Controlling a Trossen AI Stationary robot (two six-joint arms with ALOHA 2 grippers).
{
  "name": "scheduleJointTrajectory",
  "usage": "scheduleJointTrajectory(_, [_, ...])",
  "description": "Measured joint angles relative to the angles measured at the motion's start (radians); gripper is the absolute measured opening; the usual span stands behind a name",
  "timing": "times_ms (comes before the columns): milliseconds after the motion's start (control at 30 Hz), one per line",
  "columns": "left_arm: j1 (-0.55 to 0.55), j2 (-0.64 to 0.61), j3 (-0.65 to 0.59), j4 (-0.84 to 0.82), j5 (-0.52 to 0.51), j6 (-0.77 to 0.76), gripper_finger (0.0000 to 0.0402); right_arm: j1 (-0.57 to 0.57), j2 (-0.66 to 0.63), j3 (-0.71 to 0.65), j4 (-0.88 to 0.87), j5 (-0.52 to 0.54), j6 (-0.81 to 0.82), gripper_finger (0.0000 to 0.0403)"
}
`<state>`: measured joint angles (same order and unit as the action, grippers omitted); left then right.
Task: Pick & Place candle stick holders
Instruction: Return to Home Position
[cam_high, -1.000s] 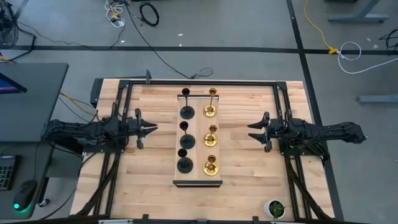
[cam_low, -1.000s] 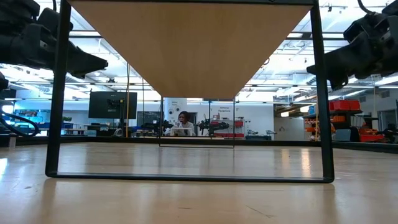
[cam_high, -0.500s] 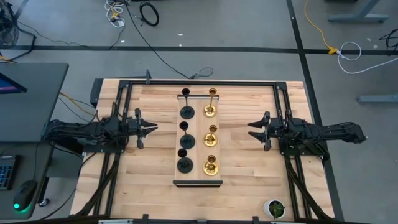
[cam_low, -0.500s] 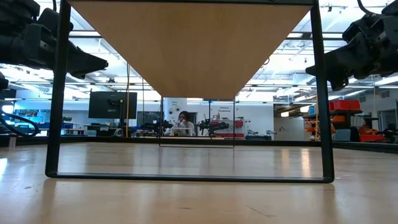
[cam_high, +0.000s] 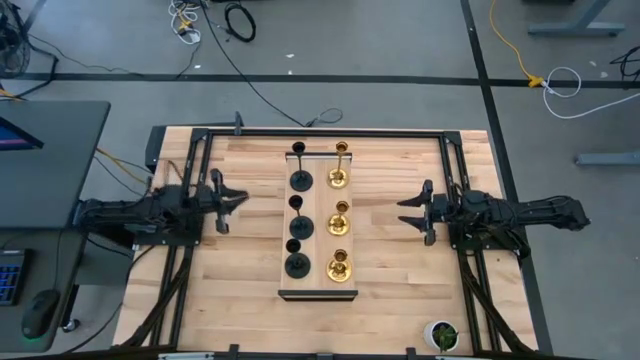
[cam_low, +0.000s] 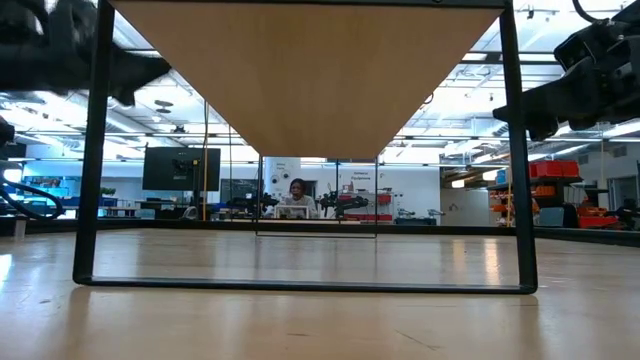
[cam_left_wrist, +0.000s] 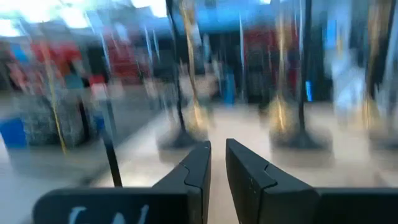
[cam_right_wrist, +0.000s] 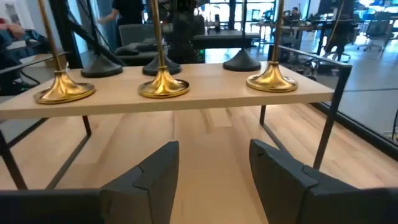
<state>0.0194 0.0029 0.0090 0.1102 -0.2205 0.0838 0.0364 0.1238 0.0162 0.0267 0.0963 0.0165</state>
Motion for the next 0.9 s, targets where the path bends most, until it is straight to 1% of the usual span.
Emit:
scheduleJointTrajectory(33, [0.004,0.002,0.0,0.073,-0.008,-0.001,0.0053,0.0,0.001,0.0,0.0,0.001,0.002,0.0196])
scheduleJointTrajectory(67, [0.007,-0.002,0.001,0.098,-0.014,-0.002,0.0053,0.0,0.002,0.0,0.0,0.001,0.002,0.0196])
scheduleJointTrajectory(133, [0.021,-0.002,0.0,0.073,-0.008,-0.001,0.0053,0.0,0.002,0.0,0.004,0.0,0.002,0.0196])
scheduleJointTrajectory(233, [0.031,-0.002,0.0,0.12,-0.015,-0.003,0.0053,0.0,0.005,0.0,0.007,0.0,0.001,0.0196])
scheduleJointTrajectory(267, [0.033,-0.002,0.0,0.098,-0.013,-0.003,0.0053,0.0,0.006,0.0,0.007,0.0,0.001,0.0196])
scheduleJointTrajectory(533, [0.097,-0.002,-0.001,0.099,-0.012,-0.002,0.0053,0.0,0.008,0.0,0.01,0.0,0.001,0.0196])
scheduleJointTrajectory(900, [0.09,-0.002,-0.001,0.101,-0.014,-0.002,0.0053,0.0,0.008,0.0,0.01,0.0,0.001,0.0196])
